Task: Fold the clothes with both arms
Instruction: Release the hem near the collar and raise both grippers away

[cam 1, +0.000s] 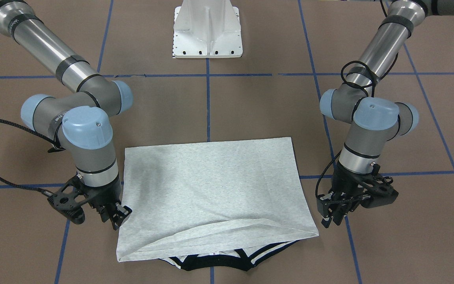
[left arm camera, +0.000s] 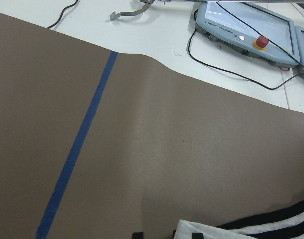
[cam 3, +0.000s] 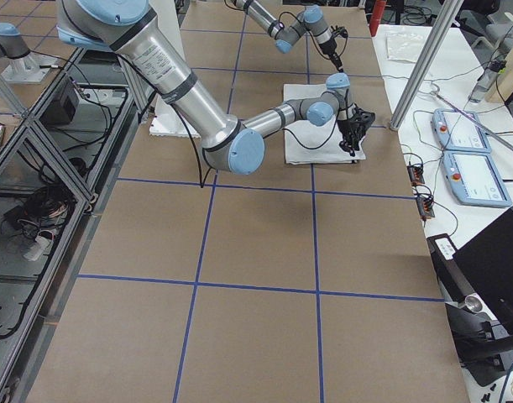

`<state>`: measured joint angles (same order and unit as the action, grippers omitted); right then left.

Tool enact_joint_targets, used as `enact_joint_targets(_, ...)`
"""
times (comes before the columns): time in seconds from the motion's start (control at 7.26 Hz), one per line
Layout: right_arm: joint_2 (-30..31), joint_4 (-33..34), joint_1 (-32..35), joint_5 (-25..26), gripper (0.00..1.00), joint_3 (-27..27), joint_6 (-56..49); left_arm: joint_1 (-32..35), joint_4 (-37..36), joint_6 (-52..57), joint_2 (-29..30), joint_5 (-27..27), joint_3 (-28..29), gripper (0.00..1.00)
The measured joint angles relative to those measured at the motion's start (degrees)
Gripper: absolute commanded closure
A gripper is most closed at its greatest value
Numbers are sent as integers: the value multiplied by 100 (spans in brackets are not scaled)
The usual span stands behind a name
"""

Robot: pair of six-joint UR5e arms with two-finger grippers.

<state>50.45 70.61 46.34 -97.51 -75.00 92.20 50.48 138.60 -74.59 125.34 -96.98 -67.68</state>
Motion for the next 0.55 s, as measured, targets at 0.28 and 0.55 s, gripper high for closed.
enact_joint_targets(0.28,926,-7,-448,-37,37,-1205,535,8,1,7,19,-33,-23,54)
enact_joint_targets(0.55,1588,-10,-877,-7,35,-1991,1172,8,6,13,25,-106,-91,53)
